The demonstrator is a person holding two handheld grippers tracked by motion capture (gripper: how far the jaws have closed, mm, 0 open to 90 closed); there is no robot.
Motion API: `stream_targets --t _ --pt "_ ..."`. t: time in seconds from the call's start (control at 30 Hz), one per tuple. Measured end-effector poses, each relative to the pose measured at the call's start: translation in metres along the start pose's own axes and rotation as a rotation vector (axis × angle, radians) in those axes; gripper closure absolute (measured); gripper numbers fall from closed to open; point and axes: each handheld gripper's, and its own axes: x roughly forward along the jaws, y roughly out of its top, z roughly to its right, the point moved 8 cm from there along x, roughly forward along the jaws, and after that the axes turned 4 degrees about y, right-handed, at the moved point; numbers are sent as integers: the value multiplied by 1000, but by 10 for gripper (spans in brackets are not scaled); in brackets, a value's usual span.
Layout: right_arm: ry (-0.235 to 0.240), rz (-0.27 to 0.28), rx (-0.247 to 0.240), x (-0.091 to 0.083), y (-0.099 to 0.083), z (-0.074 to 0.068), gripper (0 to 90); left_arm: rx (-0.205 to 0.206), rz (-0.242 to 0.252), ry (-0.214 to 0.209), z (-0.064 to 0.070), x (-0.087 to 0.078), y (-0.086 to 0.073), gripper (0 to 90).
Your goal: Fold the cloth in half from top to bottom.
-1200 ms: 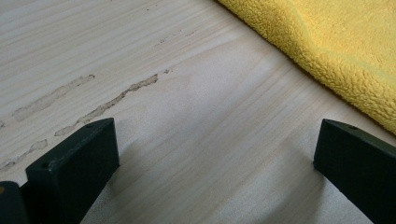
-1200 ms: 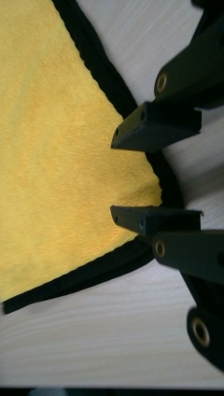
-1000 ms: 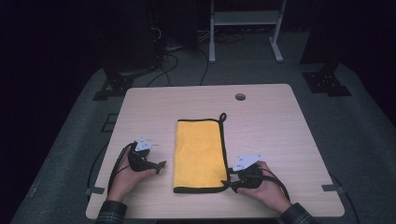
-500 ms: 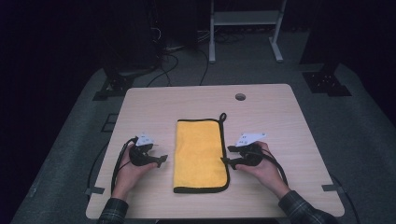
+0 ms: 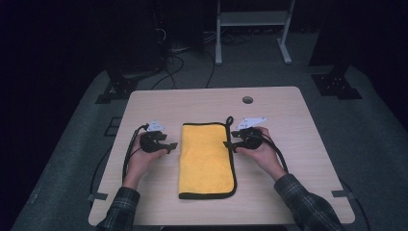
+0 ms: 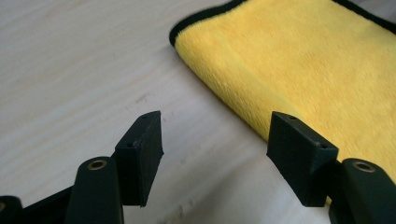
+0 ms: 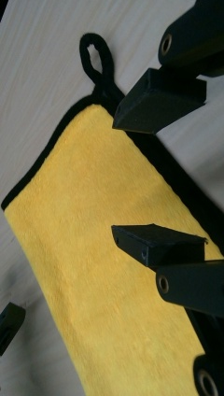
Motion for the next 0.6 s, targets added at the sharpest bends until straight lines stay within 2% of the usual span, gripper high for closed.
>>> stream_targets --t 0.07,0.27,0.53,0.6 --pt "-13 -3 4 5 4 9 409 11 -9 2 -2 4 6 360" --pt "-31 -3 17 14 14 28 409 10 -11 -16 -7 16 24 386" --pt "-41 1 31 26 25 45 415 -4 16 -12 -13 32 48 386" --pt "-34 -14 36 32 24 48 408 -3 22 -12 -15 36 51 388"
